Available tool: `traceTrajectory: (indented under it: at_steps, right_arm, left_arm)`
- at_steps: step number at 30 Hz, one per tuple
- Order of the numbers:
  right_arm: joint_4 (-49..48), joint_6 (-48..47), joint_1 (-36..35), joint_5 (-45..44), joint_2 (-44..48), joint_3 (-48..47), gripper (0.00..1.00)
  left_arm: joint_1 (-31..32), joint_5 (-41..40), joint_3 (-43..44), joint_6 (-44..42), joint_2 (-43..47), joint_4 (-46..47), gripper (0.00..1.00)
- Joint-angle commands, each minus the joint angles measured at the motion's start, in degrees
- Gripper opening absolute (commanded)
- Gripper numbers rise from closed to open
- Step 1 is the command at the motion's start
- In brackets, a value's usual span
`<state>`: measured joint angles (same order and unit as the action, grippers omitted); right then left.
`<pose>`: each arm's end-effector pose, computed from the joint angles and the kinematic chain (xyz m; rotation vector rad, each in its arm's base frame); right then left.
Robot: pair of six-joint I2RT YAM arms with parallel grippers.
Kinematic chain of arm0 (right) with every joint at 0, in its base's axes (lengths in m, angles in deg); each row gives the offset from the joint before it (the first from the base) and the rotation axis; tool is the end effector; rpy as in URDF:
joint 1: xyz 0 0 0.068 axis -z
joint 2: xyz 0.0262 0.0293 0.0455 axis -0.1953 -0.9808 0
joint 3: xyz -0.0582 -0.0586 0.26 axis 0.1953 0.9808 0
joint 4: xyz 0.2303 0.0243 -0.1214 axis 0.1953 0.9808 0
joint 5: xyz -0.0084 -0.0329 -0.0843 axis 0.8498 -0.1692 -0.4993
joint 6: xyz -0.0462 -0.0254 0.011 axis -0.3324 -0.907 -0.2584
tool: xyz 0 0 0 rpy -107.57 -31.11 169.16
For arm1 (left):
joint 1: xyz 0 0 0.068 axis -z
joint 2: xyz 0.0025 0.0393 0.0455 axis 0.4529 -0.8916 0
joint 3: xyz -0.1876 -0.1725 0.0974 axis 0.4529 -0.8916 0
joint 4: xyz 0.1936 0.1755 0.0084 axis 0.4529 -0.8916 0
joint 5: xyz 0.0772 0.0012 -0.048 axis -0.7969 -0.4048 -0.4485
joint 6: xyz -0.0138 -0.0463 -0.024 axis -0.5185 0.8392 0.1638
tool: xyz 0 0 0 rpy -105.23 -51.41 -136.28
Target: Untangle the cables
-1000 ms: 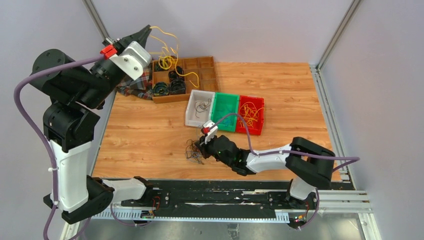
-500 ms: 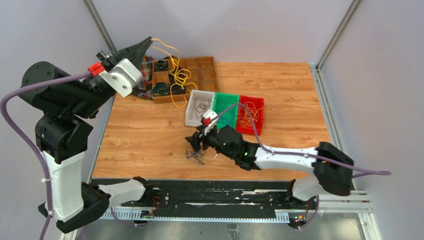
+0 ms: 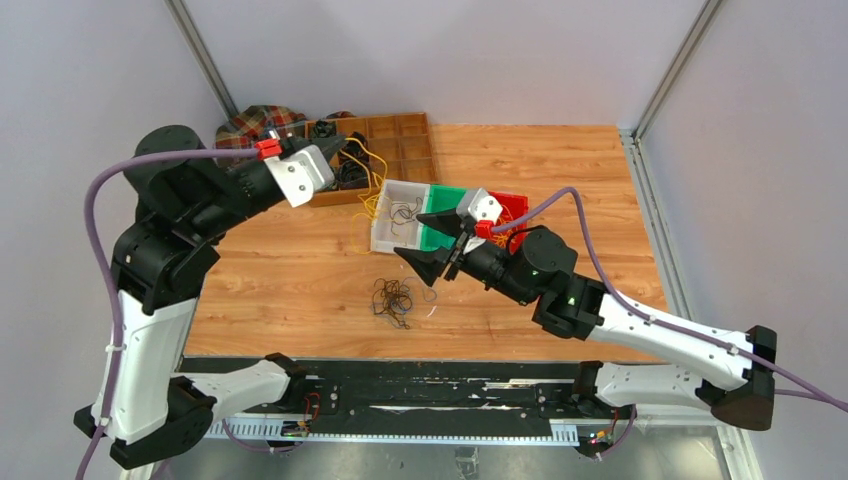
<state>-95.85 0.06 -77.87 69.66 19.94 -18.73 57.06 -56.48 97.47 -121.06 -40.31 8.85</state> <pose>0.0982 0.2221 0.4133 -0.7287 1.1684 0.9320 0.1074 -0.0785 0.5678 1.1347 1.0260 -0.1455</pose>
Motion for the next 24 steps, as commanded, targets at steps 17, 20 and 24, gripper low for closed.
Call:
traceTrajectory:
  at_steps: [17,20,24]
  right_arm:
    - [-7.1,-5.0,1.8,-0.4,-18.8,-21.7,0.48]
    - [-9.3,-3.5,2.4,-0.6,-21.4,-22.2,0.44]
    - [-11.3,0.0,3.8,2.0,-23.9,-22.3,0.33]
  left_arm:
    - [0.3,0.8,-2.4,7.5,1.1,-1.0,0.01]
    - [0.3,1.4,-1.0,8.3,0.5,-1.8,0.0]
    - [0.3,2.3,0.5,9.7,0.1,-1.9,0.0]
